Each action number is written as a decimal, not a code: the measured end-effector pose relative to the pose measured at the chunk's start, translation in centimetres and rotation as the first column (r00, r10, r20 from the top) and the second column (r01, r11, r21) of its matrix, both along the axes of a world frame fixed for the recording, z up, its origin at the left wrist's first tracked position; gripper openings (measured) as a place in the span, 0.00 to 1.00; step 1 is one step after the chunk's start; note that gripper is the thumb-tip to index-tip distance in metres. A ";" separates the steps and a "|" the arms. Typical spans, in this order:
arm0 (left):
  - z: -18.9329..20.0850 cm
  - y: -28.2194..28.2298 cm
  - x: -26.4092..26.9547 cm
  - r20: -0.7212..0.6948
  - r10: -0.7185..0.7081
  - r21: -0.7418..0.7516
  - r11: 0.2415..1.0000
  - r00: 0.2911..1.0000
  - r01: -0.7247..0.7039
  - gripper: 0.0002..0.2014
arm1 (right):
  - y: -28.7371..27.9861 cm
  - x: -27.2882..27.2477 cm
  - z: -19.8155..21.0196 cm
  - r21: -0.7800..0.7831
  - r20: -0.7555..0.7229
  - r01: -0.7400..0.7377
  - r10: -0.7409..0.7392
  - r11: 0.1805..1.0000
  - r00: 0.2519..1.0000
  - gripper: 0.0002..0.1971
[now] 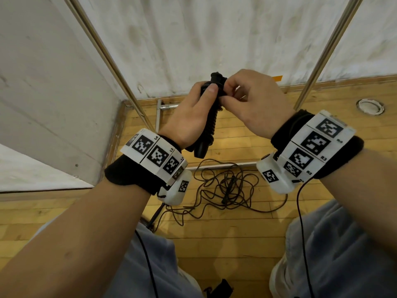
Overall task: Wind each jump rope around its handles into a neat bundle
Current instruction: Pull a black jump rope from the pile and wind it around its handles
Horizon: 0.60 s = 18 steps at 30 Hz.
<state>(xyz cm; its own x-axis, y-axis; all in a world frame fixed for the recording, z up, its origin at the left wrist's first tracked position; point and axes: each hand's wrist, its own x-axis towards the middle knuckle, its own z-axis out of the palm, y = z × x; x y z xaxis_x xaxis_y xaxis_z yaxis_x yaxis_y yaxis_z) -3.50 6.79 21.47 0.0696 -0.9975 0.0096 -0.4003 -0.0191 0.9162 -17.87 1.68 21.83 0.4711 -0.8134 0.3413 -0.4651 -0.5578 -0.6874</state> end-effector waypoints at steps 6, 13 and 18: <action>-0.3 -0.2 -0.3 0.042 0.051 -0.066 0.997 0.998 -0.049 0.15 | 0.5 0.7 -0.5 0.046 0.109 0.011 -0.016 0.999 0.994 0.04; 0.0 0.3 -0.4 -0.008 -0.033 -0.010 0.999 0.999 0.033 0.19 | 0.4 0.2 0.1 0.171 0.203 -0.064 0.028 0.983 0.979 0.09; 0.5 0.1 -0.1 -0.151 -0.086 -0.009 0.996 0.985 0.085 0.21 | 0.4 0.3 0.4 0.140 0.205 -0.022 -0.007 0.990 0.979 0.07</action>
<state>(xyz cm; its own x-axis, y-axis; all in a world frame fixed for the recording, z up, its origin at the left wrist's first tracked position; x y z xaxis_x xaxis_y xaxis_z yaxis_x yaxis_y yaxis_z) -3.63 6.91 21.96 -0.0151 -0.9999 0.0078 -0.2576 0.0114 0.9662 -17.52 2.10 22.19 0.4091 -0.8569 0.3136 -0.3027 -0.4516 -0.8393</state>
